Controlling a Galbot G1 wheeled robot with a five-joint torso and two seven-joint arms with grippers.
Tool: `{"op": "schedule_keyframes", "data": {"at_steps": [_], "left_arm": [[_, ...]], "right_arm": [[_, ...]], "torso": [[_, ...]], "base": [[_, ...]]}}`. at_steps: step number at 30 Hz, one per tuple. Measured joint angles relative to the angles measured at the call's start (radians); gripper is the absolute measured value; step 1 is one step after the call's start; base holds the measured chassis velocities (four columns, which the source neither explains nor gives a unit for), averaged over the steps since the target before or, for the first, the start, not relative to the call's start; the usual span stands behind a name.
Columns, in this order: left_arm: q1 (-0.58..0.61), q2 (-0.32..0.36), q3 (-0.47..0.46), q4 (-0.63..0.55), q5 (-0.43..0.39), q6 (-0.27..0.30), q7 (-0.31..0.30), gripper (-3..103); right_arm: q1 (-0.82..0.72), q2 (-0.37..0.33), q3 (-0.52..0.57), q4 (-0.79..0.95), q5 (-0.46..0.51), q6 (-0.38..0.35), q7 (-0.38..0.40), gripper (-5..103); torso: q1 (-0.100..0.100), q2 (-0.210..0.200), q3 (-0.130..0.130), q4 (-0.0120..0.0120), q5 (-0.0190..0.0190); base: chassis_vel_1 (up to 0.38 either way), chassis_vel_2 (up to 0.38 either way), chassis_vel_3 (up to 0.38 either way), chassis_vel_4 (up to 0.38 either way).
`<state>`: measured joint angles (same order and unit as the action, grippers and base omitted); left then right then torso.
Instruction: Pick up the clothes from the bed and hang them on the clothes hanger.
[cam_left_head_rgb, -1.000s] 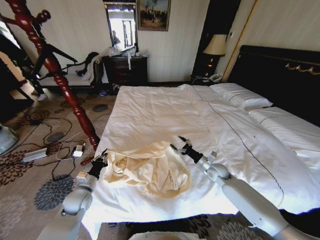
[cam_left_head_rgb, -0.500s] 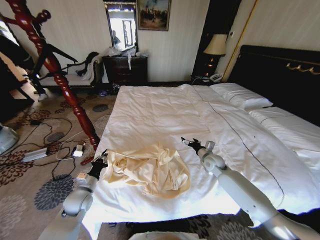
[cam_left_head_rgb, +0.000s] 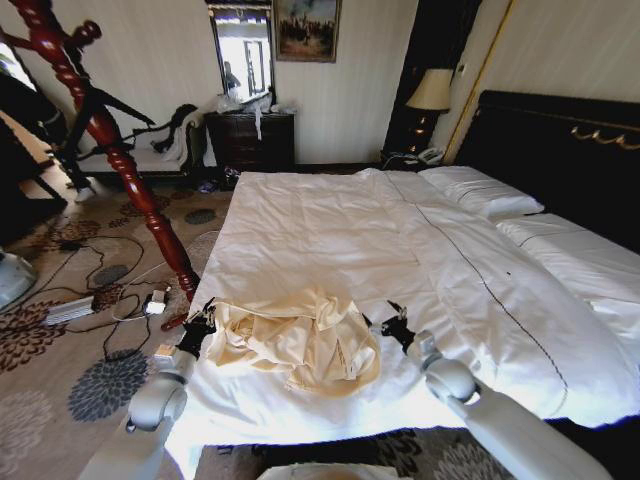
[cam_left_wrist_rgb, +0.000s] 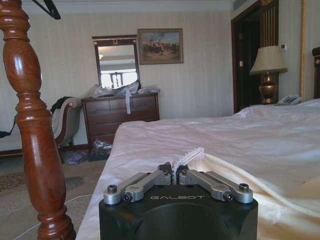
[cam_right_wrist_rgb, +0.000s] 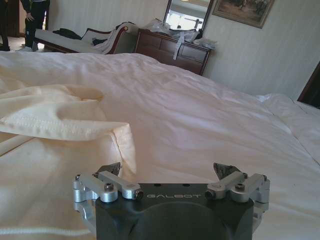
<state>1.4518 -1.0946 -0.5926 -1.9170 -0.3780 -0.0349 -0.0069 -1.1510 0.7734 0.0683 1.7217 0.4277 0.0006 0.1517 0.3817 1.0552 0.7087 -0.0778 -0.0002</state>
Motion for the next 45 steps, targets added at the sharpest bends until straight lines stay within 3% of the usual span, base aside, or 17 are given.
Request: {"op": "schedule_keyframes", "data": {"at_steps": [6,11,14,15,17,19,20,22,24,26,29,34,41,45], "left_arm": [[0.008,0.002,-0.019,-0.008,-0.007,0.002,-0.003,2],[0.011,0.003,-0.028,-0.007,-0.010,-0.003,-0.004,2],[0.010,0.003,-0.032,0.000,-0.010,-0.005,-0.005,2],[0.010,0.003,-0.032,0.000,-0.010,-0.005,-0.005,2],[0.008,0.001,-0.032,0.006,-0.010,-0.006,-0.005,2],[0.007,-0.002,-0.029,0.008,-0.008,-0.006,-0.005,2],[0.007,-0.002,-0.029,0.008,-0.008,-0.006,-0.005,2],[0.008,-0.004,-0.025,0.008,-0.004,-0.006,-0.005,2],[0.010,-0.006,-0.023,0.008,-0.001,-0.006,-0.005,2],[0.010,-0.006,-0.023,0.008,0.000,-0.006,-0.005,2],[0.011,-0.007,-0.020,0.008,0.004,-0.006,-0.005,2],[0.017,-0.006,-0.016,0.002,0.010,-0.006,-0.005,2],[0.024,-0.006,-0.015,-0.002,0.019,-0.006,-0.005,2],[0.028,-0.010,-0.015,-0.007,0.022,-0.006,-0.005,2]], "right_arm": [[0.121,0.052,-0.142,-0.051,-0.006,0.017,-0.006,100],[0.235,0.089,-0.235,-0.090,0.094,0.102,-0.077,100],[0.370,0.132,-0.280,-0.148,0.248,0.192,-0.170,100],[0.370,0.132,-0.280,-0.148,0.248,0.192,-0.170,100],[0.488,0.197,-0.294,-0.231,0.399,0.225,-0.180,100],[0.561,0.264,-0.288,-0.307,0.476,0.213,-0.098,100],[0.561,0.264,-0.288,-0.307,0.476,0.213,-0.098,100],[0.606,0.326,-0.271,-0.355,0.504,0.140,0.068,100],[0.610,0.330,-0.266,-0.353,0.524,0.067,0.151,100],[0.597,0.310,-0.271,-0.335,0.517,0.043,0.161,100],[0.527,0.245,-0.293,-0.285,0.451,0.008,0.168,100],[0.422,0.206,-0.277,-0.222,0.370,-0.035,0.213,100],[0.356,0.181,-0.215,-0.171,0.278,-0.060,0.297,100],[0.308,0.146,-0.180,-0.088,0.359,-0.093,0.332,100]], "torso": [[0.000,0.000,0.000,-0.0001,0.0000],[0.000,0.000,0.000,-0.0002,0.0001],[0.000,0.000,0.000,-0.0003,-0.0002],[0.000,0.000,0.000,-0.0003,-0.0002],[0.000,0.000,0.000,0.0005,-0.0001],[0.000,0.000,0.000,0.0000,-0.0004],[0.000,0.000,0.000,0.0000,-0.0004],[0.000,0.000,0.000,0.0006,0.0002],[0.000,0.000,0.000,0.0008,-0.0001],[0.000,0.000,0.000,0.0007,0.0001],[0.000,0.000,0.000,-0.0015,0.0003],[0.000,0.000,0.000,0.0002,0.0003],[0.000,0.000,0.000,-0.0002,0.0002],[0.000,0.000,0.000,-0.0002,0.0000]], "base": [[0.000,0.000,0.000,0.000],[0.000,0.000,0.000,0.000],[0.000,0.000,0.000,0.000],[0.000,0.000,0.000,0.000],[0.000,0.000,0.000,0.000],[0.000,0.000,0.000,0.000],[0.000,0.000,0.000,0.000],[0.000,0.000,0.000,0.000],[0.000,0.000,0.000,0.000],[0.000,0.000,0.000,0.000],[0.000,0.000,0.000,0.000],[0.000,0.000,0.000,0.000],[0.000,0.000,0.000,0.000],[0.000,0.000,0.000,0.000]]}}
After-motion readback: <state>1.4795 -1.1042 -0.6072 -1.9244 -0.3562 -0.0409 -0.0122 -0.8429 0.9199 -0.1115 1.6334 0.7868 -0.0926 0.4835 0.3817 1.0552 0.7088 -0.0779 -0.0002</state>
